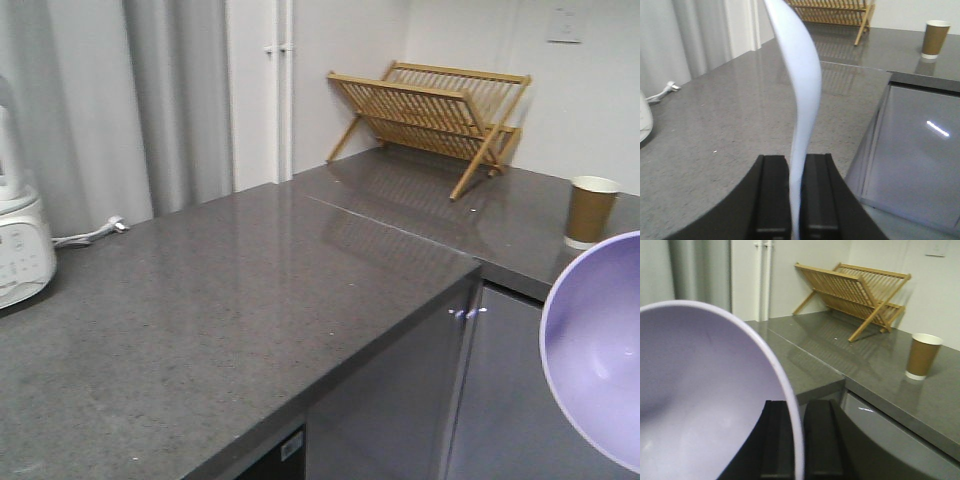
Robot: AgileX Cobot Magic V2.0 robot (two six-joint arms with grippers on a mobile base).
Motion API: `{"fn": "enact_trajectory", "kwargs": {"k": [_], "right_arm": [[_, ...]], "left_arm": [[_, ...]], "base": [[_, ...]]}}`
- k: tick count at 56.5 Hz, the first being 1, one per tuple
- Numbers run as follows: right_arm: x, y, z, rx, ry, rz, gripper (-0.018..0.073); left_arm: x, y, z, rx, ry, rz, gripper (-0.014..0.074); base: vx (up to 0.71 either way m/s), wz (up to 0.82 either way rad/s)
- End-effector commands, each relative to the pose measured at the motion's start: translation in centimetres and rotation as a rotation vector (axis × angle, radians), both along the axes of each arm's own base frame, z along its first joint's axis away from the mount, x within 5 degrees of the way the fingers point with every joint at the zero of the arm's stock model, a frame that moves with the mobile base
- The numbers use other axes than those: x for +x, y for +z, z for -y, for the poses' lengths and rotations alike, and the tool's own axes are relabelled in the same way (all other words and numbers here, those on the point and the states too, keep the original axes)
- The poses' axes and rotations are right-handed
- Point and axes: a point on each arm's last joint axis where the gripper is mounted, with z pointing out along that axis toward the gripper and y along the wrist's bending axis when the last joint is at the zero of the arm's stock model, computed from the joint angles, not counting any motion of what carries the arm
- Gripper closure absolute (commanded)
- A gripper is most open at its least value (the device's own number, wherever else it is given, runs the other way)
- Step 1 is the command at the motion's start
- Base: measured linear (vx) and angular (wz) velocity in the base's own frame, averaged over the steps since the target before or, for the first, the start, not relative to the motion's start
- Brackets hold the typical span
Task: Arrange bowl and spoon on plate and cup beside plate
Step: 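Drive the base holding spoon and bowl to the light-blue plate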
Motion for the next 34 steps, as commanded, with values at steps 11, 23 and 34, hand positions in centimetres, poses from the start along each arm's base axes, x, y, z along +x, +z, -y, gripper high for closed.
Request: {"fn": "enact_trajectory", "kwargs": {"k": [11,23,34], "right_arm": [[-0.05,1.23,0.3,0.023,-0.037,0.062,0.0568],[-0.11,1.26,0.28,0.023,-0.037,0.065,0.0568],[-0.11,1.26,0.28,0.023,-0.037,0.065,0.0568]], "left_arm": [[-0.11,1.51,-0.09,-0.04,0.014,0.095,0.0602],[-0.11,1.51,-0.09,-0.04,0.014,0.095,0.0602],[-0.11,1.51,-0.09,-0.04,0.014,0.095,0.0602]], "base": [[-0.05,-0.58],[0.01,-0.52],[0.05,-0.34]]}}
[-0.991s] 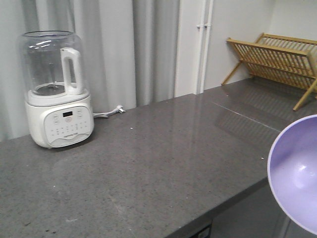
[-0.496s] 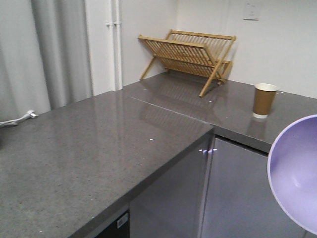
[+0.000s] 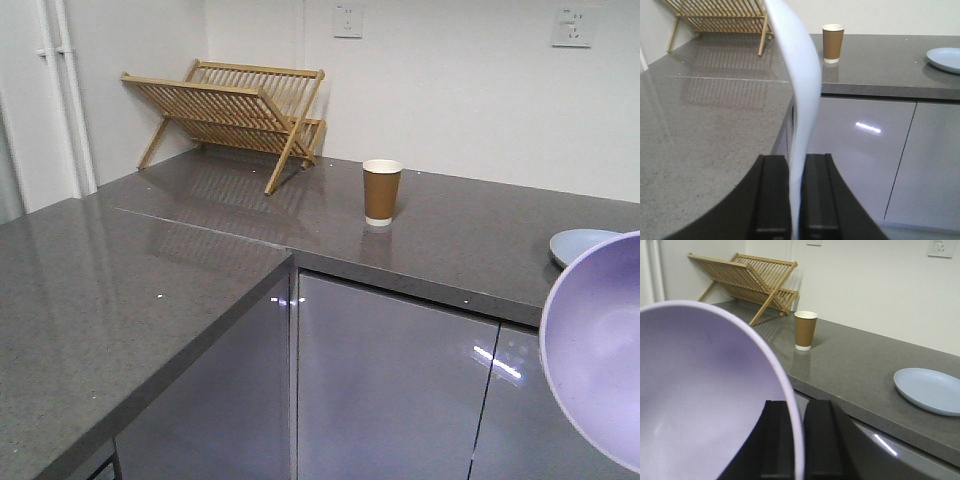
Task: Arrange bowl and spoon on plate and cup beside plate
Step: 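Drive the base holding spoon and bowl to the light-blue plate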
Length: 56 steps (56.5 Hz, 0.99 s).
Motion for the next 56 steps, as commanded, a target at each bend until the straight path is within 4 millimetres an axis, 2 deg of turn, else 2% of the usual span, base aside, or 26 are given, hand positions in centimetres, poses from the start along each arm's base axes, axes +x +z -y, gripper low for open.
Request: {"fn": "enact_trajectory", "kwargs": {"k": [1,56], "right_arm": [[-0.11,1.26,0.28,0.023,-0.037,0.065,0.0568],[-0.11,1.27,0.29,0.023,-0.039,0.065,0.0568]], "left_arm": [[-0.11,1.51,-0.11,-0.04,0.015,0.096,0.0602],[-0.11,1.51,-0.11,-0.04,0.015,0.096,0.0602]], "base": [[0.06,-0.26],[0.15,-0.2]]}}
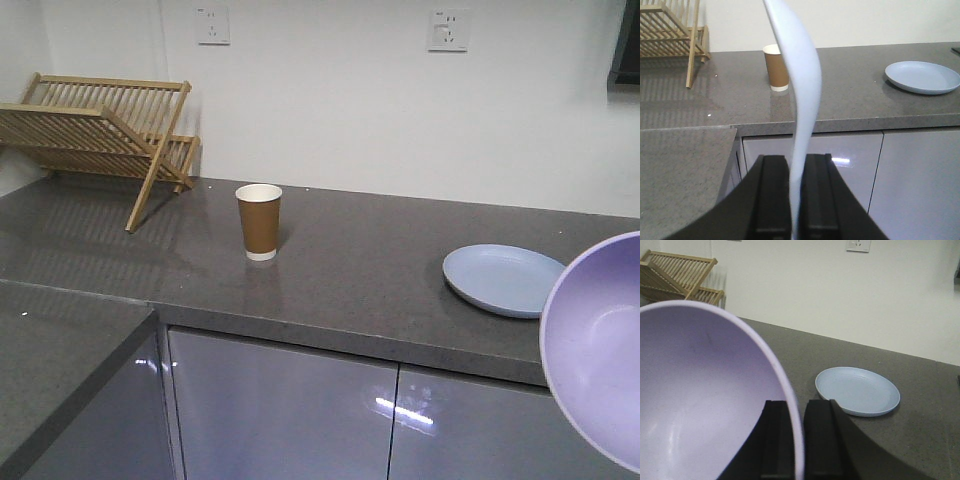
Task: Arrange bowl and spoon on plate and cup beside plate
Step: 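Drive the base holding spoon and bowl to the light-blue plate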
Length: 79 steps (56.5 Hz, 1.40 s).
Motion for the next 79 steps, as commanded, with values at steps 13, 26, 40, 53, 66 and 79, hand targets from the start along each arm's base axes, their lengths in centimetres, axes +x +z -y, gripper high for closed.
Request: {"fn": "enact_trajectory", "kwargs": {"k": [13,26,40,53,66,79], "right_arm": [[-0.13,1.22,0.21,0.022,-0.03,0.06,0.0568],[-0.05,1.19,0.25,0.023,-0.031,0.058,0.0568],[-0.05,1.19,0.25,0.023,-0.031,0.058,0.0568],[-0.05,1.19,0.25,0.023,-0.031,0.058,0.0568],[-0.05,1.19,0.25,0.023,-0.031,0.058,0.0568],[-0.05,1.19,0.25,0.023,-0.031,0.058,0.0568]], "left_arm": [[-0.1,1.52,-0.12,-0.038,0.016,0.097,0.0602],[-0.08,1.5,-0.11,-0.039,0.015,0.095,0.0602],[-0.08,1.5,-0.11,-0.039,0.015,0.095,0.0602],[-0.08,1.5,-0.11,-0.039,0.015,0.095,0.0602],[-0.08,1.5,-0.11,-0.039,0.015,0.095,0.0602],[-0.08,1.5,-0.11,-0.039,0.015,0.095,0.0602]], "base": [[0.23,-0.2],[0.2,-0.22],[0.15,-0.22],[0.13,-0.16],[0.15,-0.08],[0.17,0.0]]}}
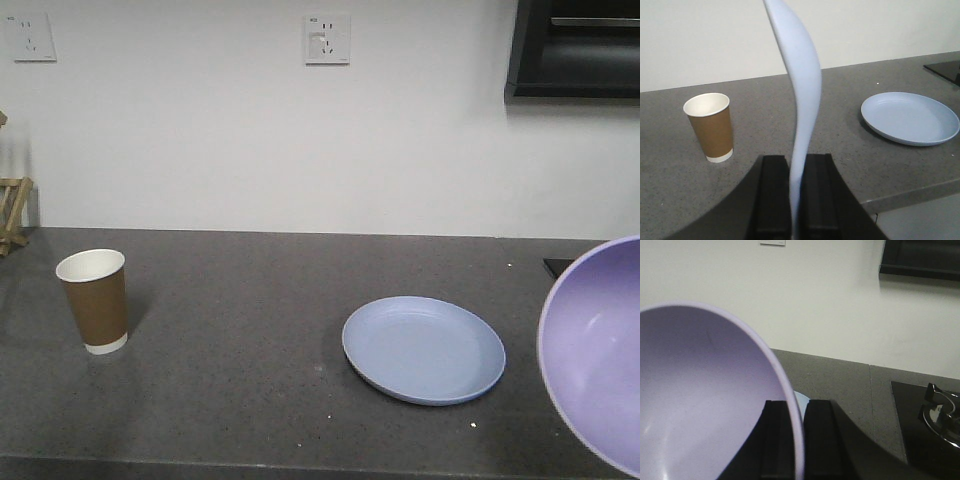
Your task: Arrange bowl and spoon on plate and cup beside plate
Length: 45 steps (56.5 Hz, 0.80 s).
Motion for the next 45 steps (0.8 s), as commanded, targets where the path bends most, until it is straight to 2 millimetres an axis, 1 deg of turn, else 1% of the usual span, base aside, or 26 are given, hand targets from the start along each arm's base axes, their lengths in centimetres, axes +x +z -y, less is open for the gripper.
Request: {"fn": "enact_trajectory", "kwargs": {"k": [1,45], "right_arm": [[-0.05,1.32,0.3,0.022,-0.038,0.065,0.0568],[-0.05,1.32,0.3,0.022,-0.038,0.065,0.0568]], "left_arm": [[-0.11,1.51,-0.11,-0.039,0.015,0.096,0.0602],[-0.11,1.51,-0.11,-0.039,0.015,0.096,0.0602]], "base": [[0.19,0.04],[0.16,0.07]]}}
